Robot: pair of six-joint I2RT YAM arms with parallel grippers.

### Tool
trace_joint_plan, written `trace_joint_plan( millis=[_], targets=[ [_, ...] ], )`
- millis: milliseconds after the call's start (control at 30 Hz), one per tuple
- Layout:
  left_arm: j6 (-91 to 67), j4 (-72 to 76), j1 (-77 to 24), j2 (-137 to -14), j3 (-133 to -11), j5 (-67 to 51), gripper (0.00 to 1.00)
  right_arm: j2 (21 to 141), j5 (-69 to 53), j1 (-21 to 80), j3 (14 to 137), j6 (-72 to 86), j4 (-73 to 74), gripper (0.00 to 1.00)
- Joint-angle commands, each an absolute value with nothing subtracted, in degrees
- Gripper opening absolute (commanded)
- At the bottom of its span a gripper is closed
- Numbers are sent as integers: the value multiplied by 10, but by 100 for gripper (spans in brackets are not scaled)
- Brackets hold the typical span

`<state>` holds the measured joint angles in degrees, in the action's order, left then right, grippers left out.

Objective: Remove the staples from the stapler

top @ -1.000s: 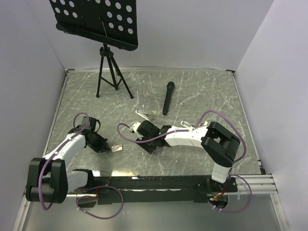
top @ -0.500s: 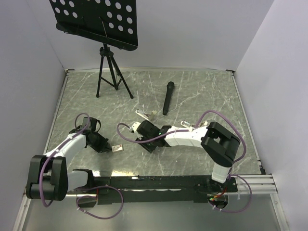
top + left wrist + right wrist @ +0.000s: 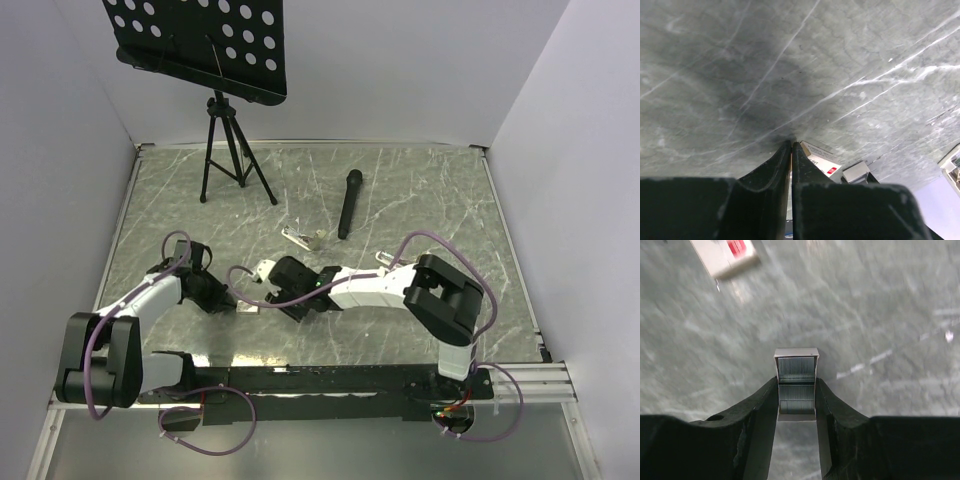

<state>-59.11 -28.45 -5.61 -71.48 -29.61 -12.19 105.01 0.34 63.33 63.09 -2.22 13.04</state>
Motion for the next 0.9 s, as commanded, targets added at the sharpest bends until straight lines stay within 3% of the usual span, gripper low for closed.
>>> trace_joint_plan(
  millis=[0, 867],
  targets=[
    [-581, -263, -60, -726, -303, -121, 11, 1072, -11, 643, 677, -40, 106, 40],
    [-575, -273, -60, -716, -301, -117, 10, 1146, -7, 670, 768, -46, 136, 39]
  ],
)
